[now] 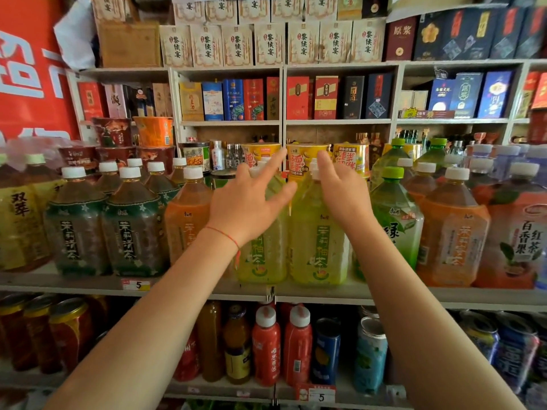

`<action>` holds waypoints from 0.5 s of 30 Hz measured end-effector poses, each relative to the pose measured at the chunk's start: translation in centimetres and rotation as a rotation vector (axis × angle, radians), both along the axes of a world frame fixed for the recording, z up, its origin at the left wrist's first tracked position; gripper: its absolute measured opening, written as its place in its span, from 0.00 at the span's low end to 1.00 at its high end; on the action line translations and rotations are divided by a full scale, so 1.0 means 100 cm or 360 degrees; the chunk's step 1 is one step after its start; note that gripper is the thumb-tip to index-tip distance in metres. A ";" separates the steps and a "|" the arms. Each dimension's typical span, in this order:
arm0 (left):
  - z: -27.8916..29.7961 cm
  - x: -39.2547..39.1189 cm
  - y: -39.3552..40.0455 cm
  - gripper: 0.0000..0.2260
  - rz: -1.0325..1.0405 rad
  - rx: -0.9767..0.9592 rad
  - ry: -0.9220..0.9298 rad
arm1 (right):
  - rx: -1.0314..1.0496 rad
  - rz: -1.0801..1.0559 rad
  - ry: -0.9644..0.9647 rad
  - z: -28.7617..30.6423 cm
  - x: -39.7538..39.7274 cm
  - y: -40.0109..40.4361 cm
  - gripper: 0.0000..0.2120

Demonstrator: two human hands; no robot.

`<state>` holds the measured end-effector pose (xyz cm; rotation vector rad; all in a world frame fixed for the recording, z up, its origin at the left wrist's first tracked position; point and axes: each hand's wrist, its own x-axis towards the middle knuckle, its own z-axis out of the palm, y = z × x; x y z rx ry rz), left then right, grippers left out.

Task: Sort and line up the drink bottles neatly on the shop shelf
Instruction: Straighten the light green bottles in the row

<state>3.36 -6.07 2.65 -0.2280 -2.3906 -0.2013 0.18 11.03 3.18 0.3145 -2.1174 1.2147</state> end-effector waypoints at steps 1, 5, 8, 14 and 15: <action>0.007 0.000 -0.001 0.27 -0.0071 0.0149 0.0110 | -0.0144 0.0077 -0.0001 0.008 -0.002 0.000 0.32; 0.050 -0.028 -0.006 0.16 -0.0361 0.1090 -0.0083 | -0.0496 0.0283 -0.0360 0.039 -0.028 0.002 0.17; 0.068 -0.056 -0.012 0.04 -0.0406 0.1708 -0.0632 | -0.0418 0.0322 -0.0668 0.050 -0.054 0.005 0.11; 0.063 -0.074 -0.012 0.09 -0.0340 0.1649 -0.0918 | -0.0178 0.0295 -0.0983 0.046 -0.092 0.008 0.23; 0.063 -0.074 -0.011 0.10 -0.0371 0.1647 -0.0896 | -0.0118 0.0304 -0.0976 0.045 -0.093 0.008 0.23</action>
